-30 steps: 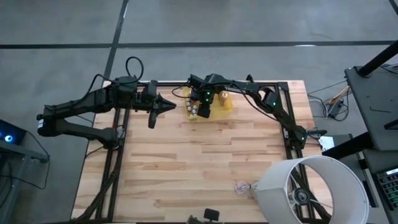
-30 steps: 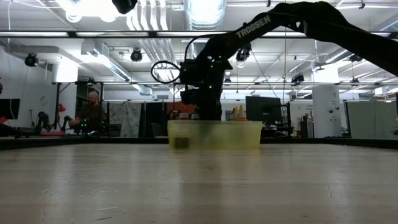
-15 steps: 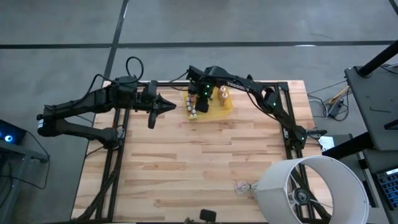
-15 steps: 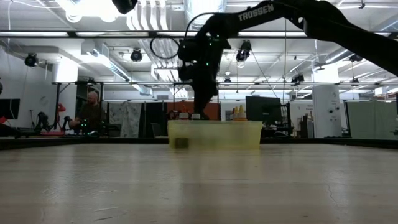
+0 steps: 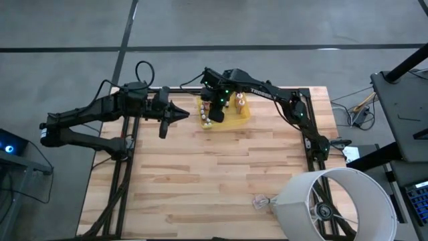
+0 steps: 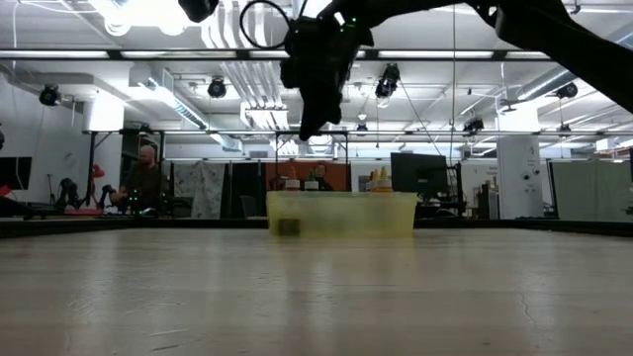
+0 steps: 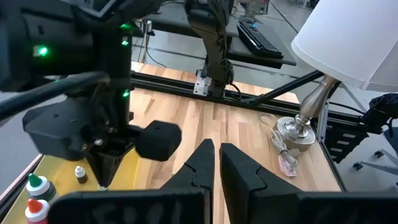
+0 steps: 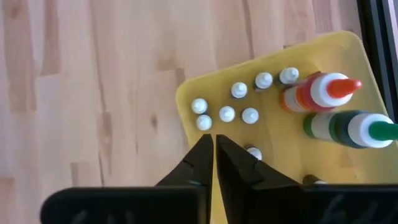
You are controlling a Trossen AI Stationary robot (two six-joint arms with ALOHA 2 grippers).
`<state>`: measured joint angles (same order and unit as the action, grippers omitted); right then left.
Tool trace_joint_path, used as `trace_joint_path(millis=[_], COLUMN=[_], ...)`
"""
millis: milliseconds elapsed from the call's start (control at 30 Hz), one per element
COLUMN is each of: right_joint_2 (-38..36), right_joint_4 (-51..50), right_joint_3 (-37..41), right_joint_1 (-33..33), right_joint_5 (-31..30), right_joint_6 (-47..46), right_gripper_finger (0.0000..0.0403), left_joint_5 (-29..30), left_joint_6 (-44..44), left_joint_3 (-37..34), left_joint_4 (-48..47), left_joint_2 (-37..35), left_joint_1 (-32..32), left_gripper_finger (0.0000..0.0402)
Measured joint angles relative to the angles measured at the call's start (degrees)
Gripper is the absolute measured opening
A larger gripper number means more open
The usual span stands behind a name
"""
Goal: Pick & Place food coloring
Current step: Return to Home Position
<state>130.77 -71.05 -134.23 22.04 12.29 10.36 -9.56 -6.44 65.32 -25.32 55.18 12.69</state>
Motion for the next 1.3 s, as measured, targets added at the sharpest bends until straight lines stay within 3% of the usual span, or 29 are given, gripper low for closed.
trace_joint_path(millis=[233,800,1167,1300], right_joint_2=[-3.5,-23.3,-34.3,-38.1], right_joint_4=[-0.9,-0.9,-11.9,-10.0], right_joint_3=[0.2,1.5,1.6,4.2], right_joint_1=[-1.9,-8.6,-9.4,-10.8], right_joint_5=[0.4,1.3,0.9,0.8], right_joint_6=[0.0,-4.7,-13.6,-10.1], right_gripper_finger=[0.0008,0.0009,0.0009,0.0009], left_joint_5=[0.3,0.5,0.5,0.5], left_joint_6=[-0.4,-6.4,-6.5,-6.5], left_joint_3=[0.0,0.0,0.0,0.0], left_joint_4=[-0.1,-0.1,0.1,0.4], left_joint_2=[0.0,0.0,0.0,0.0], left_joint_1=[0.0,0.0,0.0,0.0], left_gripper_finger=[0.0,0.0,0.0,0.0])
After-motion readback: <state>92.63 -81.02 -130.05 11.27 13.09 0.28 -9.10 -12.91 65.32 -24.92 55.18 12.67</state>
